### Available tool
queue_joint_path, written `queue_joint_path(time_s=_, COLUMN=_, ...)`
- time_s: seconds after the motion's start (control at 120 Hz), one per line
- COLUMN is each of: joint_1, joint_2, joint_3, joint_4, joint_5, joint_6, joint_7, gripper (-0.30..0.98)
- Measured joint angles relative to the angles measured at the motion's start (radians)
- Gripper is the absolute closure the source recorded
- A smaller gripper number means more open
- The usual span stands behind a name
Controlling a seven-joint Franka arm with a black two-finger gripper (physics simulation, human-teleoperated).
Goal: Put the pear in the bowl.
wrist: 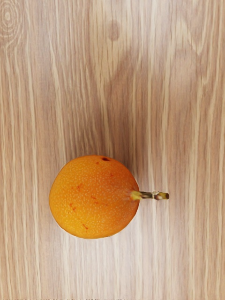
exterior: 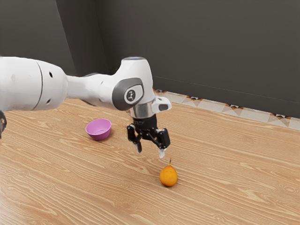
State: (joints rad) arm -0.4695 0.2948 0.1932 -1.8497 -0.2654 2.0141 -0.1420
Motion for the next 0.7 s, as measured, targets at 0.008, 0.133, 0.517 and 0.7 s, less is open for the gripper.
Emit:
queue_joint_path(time_s=0.008, joint_1=-0.002, joint_2=0.004, joint_3=0.0, joint_4=0.0, joint_5=-0.003, joint_6=0.003, joint_7=-0.001, gripper=0.0)
queue_joint_path(time_s=0.133, joint_1=-0.031, joint_2=0.068, joint_3=-0.001, joint_4=0.0, joint_5=-0.029, joint_6=0.041, joint_7=-0.019, gripper=0.0)
queue_joint_path(time_s=0.517, joint_1=-0.022, joint_2=0.25, joint_3=-0.032, joint_4=0.112, joint_5=-0.035, joint_6=0.125, joint_7=-0.028, gripper=0.02)
queue_joint_path(time_s=0.7, joint_1=-0.027, joint_2=0.247, joint_3=-0.042, joint_4=0.102, joint_5=-0.035, joint_6=0.135, joint_7=-0.027, gripper=0.07)
